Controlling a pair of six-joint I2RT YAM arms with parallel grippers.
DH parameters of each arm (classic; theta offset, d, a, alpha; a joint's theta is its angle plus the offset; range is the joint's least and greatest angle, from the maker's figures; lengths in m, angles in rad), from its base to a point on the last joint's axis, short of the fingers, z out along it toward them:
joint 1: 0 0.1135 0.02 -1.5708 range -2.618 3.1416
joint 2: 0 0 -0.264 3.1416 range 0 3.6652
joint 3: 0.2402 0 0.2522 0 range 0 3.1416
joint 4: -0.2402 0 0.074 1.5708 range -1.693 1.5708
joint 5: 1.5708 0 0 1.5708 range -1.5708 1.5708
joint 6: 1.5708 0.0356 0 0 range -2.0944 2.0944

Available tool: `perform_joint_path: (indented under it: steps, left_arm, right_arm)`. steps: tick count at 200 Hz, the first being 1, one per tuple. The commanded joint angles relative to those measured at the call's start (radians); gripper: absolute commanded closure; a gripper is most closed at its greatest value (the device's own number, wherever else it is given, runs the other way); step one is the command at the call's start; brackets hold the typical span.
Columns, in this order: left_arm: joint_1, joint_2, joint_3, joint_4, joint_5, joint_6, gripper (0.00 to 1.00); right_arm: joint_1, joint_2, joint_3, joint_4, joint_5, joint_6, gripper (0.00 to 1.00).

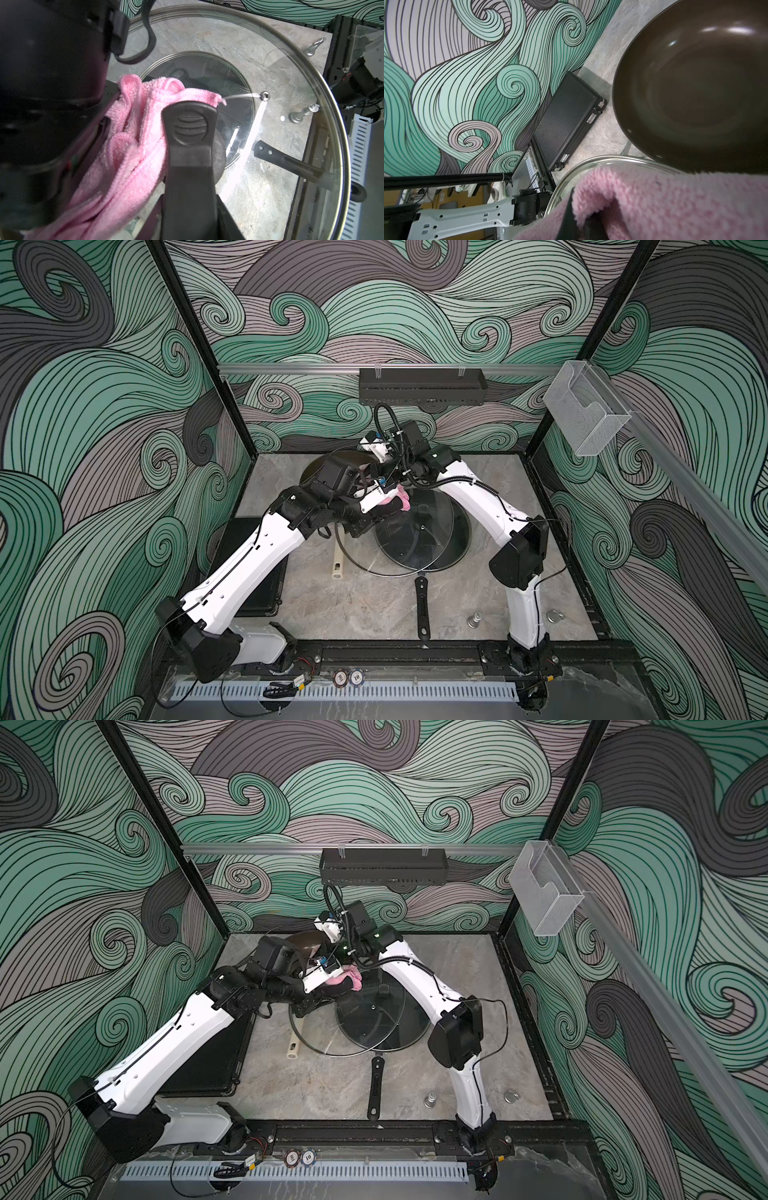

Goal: Wipe the pot lid with a cloth
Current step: Wipe the pot lid.

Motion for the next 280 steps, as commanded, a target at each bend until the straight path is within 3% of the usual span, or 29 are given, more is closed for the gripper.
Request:
perform_joint_path:
  steps: [1,104,134,171,185,218,239,280]
  left_arm:
    - [-0.007,-0.038,0.056,0.227,0.012,-0.047,1.00]
    - [-0.006,-0.028,0.055,0.301,-0.090,-0.267,1.00]
    - [-0.009,0.025,0.150,0.276,-0.252,-0.481,1.00]
    - [-0.009,0.040,0.174,0.360,-0.326,-0.769,1.00]
    - [-0.027,0.050,0.192,0.382,-0.363,-0.856,1.00]
    - [-0.058,0.093,0.297,0.287,-0.571,-1.129,1.00]
    - [-0.060,0.123,0.319,0.268,-0.626,-1.254,1.00]
    - [-0.060,0.131,0.318,0.294,-0.692,-1.439,1.00]
  right_arm:
    - [-0.050,-0.066,-0.030,-0.021,0.154,0.015,1.00]
    - [-0.109,-0.395,-0.370,0.129,0.428,0.067,1.00]
    - [-0.106,-0.490,-0.493,0.167,0.569,0.105,1.00]
    - [-0.077,-0.583,-0.642,0.317,0.600,0.125,1.00]
    - [-0.045,-0.595,-0.663,0.354,0.605,0.110,1.00]
    - [0.043,-0.621,-0.716,0.478,0.711,0.078,1.00]
    - [0.067,-0.631,-0.743,0.517,0.774,0.098,1.00]
    - [0.112,-0.608,-0.730,0.520,0.781,0.062,1.00]
